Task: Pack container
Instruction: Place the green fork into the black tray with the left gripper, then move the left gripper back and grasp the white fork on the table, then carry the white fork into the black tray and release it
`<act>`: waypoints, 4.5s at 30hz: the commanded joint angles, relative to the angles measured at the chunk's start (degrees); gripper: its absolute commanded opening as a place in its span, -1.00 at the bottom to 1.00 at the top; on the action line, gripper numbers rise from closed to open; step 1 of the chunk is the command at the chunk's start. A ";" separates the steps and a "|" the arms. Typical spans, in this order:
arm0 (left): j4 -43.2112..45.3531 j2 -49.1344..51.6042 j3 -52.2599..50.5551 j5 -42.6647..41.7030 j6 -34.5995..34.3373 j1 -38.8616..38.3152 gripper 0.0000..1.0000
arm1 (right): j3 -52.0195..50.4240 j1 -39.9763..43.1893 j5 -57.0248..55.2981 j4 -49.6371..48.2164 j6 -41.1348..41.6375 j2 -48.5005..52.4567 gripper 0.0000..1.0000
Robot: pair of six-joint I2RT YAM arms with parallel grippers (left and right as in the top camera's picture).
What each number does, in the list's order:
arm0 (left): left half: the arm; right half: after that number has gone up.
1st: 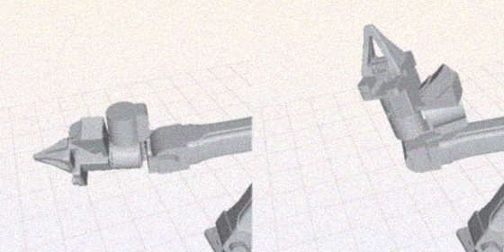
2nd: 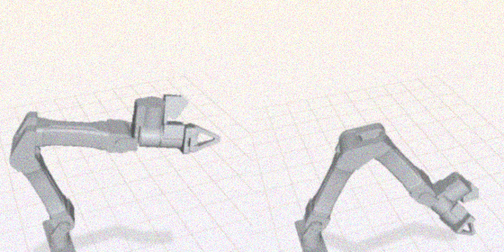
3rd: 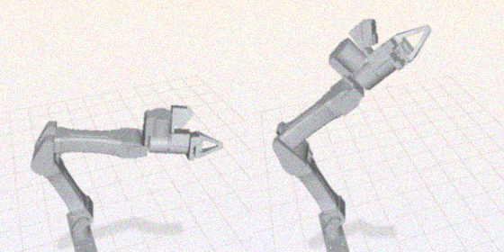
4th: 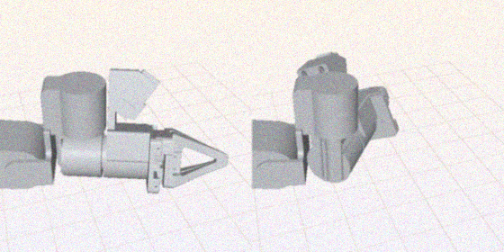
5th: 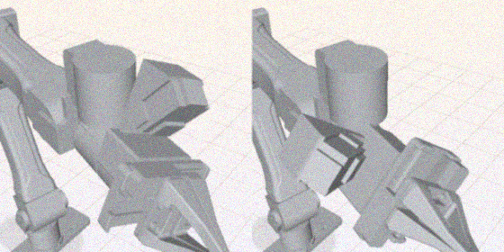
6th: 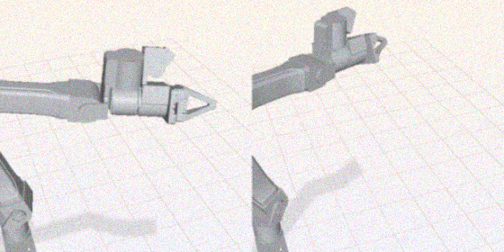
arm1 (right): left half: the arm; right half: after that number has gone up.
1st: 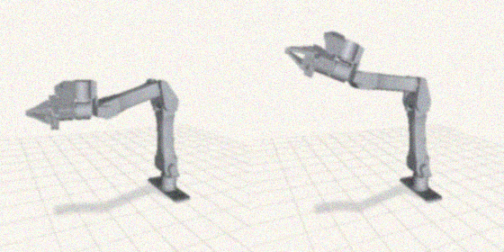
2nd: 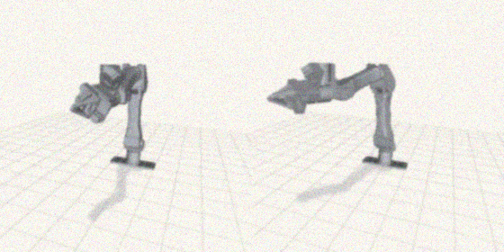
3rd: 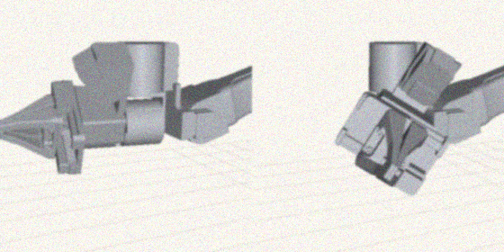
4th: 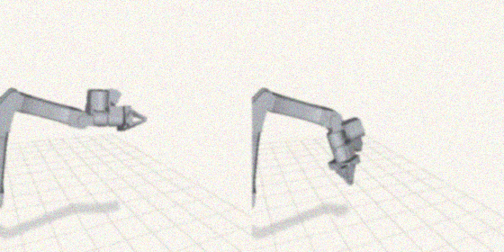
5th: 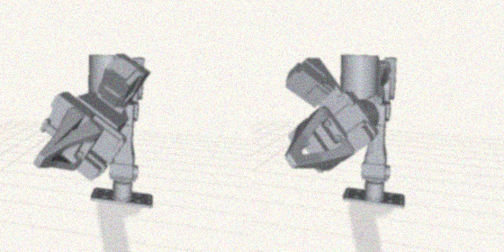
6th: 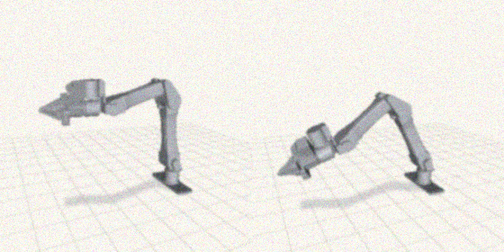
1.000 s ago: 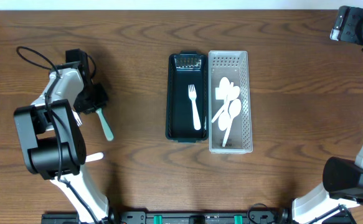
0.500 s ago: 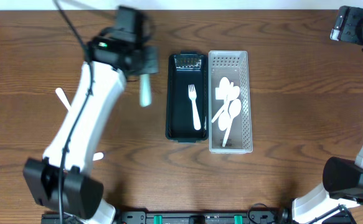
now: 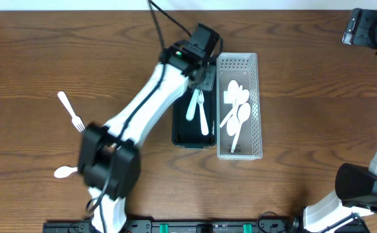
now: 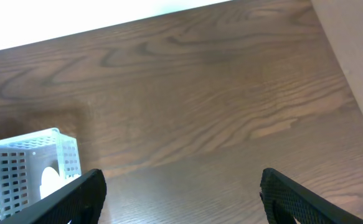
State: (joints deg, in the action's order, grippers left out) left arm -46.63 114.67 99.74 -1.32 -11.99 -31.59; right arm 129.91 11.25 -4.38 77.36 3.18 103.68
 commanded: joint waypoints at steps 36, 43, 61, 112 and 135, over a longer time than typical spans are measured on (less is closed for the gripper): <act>-25.79 -23.56 4.22 10.45 -9.42 46.21 0.77 | 0.48 1.11 -0.11 1.29 -0.70 0.15 0.65; -20.02 -19.34 -7.89 1.70 -9.75 58.53 0.81 | 0.48 1.11 -0.07 1.38 -0.68 0.15 0.65; -0.28 -4.72 -23.78 1.73 -5.62 55.80 0.81 | 0.48 1.11 -0.07 2.80 -0.70 0.15 0.64; -5.68 -13.81 -19.21 1.70 -4.15 41.53 -0.49 | 0.48 1.11 -0.11 3.23 -0.70 0.15 0.62; 1.77 -9.03 -10.58 1.70 -5.90 -1.46 -0.51 | 0.48 1.11 -0.11 4.04 -0.70 0.15 0.63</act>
State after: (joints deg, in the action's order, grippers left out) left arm -44.69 100.73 89.10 -0.03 -17.17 -32.40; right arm 129.91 11.84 -4.38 81.19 3.18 103.68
